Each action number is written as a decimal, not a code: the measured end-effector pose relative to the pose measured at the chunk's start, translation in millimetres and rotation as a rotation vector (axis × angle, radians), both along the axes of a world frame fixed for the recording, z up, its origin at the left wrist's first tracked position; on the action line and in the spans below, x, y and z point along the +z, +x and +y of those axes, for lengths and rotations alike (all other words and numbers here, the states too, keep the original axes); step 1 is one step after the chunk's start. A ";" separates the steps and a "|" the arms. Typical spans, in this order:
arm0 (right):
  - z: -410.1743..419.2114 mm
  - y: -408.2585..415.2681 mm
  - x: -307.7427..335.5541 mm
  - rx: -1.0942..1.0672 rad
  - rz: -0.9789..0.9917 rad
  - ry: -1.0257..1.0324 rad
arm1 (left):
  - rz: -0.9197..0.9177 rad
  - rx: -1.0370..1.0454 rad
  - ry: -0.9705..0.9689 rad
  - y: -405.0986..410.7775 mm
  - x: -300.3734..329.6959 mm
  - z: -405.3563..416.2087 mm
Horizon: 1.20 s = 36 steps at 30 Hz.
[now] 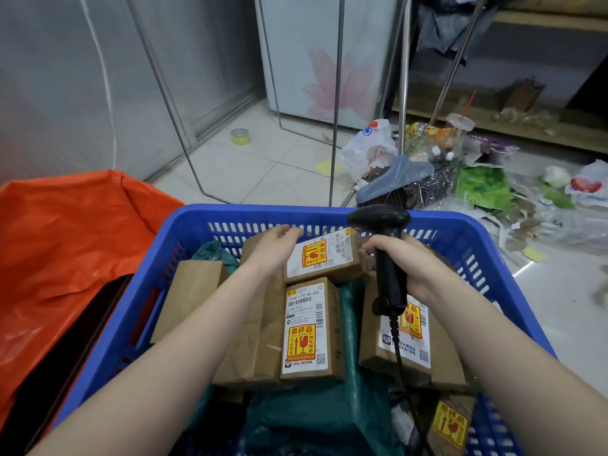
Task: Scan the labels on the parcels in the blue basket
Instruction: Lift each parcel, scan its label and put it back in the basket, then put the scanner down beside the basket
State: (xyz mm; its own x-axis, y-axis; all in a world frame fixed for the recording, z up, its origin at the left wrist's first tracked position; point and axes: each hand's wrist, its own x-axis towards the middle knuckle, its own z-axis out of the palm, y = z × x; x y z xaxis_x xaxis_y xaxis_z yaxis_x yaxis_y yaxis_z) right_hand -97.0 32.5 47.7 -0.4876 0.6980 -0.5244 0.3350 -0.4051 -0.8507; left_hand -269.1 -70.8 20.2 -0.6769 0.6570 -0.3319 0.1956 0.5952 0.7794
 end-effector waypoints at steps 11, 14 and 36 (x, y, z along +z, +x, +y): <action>-11.4 27.2 57.9 -0.024 0.140 0.033 | 0.028 -0.016 0.240 31.0 52.6 -20.5; -12.8 49.1 78.2 -0.044 0.186 0.041 | 0.079 -0.051 0.257 45.4 63.4 -27.3; 2.9 264.3 127.4 -0.315 -0.008 0.635 | 0.226 -0.510 0.438 226.2 115.0 33.0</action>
State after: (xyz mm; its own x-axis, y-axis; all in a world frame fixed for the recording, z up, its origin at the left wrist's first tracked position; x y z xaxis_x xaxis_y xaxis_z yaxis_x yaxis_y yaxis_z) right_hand 167.3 35.3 175.1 -0.2102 0.9773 0.0279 0.2906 0.0897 -0.9526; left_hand -42.9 -37.8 135.2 -0.2699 0.9514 0.1481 0.5520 0.0269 0.8334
